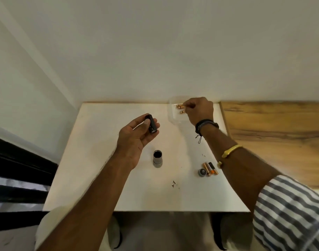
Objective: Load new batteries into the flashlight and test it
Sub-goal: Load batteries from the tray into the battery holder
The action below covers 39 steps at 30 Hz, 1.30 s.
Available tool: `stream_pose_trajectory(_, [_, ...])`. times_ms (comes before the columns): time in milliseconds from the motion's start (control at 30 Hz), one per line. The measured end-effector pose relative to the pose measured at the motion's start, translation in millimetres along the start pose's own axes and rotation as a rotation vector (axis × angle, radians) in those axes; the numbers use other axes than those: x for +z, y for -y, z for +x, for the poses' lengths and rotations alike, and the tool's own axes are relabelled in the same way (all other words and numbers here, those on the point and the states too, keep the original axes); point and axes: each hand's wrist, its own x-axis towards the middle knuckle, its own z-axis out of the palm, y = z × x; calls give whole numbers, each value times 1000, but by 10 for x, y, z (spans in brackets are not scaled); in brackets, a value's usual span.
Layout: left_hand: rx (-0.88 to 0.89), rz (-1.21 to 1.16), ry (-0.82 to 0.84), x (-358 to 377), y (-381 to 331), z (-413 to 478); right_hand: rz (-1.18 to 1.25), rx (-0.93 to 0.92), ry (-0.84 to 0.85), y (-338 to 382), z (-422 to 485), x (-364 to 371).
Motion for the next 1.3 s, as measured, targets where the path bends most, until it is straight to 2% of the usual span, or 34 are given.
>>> stream_pose_trajectory(133, [-21, 0, -1, -114, 43, 145, -331, -63, 179, 39, 285, 154])
stream_pose_trajectory(233, [-29, 2, 11, -151, 71, 104, -531, -93, 231, 49, 317, 169])
stream_pose_trajectory(333, [-24, -17, -2, -281, 56, 106, -598, -143, 220, 119, 332, 281])
stream_pose_trajectory(467, [-24, -23, -4, -303, 77, 99, -567, -185, 160, 28, 308, 258])
stream_pose_trajectory(600, [-14, -39, 3, -272, 30, 5, -419, -226, 87, 3, 113, 159])
stream_pose_trajectory(700, [14, -56, 31, -181, -44, -202, -222, -213, 67, 112, -174, -65])
stream_pose_trajectory(833, [43, -42, 80, -38, -41, -542, 152, -140, 24, 220, -796, -292])
stream_pose_trajectory(1033, [-8, -44, 113, 76, 252, -1015, 684, 32, 55, 279, -1759, -548])
stream_pose_trajectory(1167, [-53, -48, 135, 35, 512, -1238, 818, 57, 59, 197, -2244, -630])
stream_pose_trajectory(1300, [-87, 27, 175, 34, 667, -1321, 808, 50, 20, 96, -2466, -618])
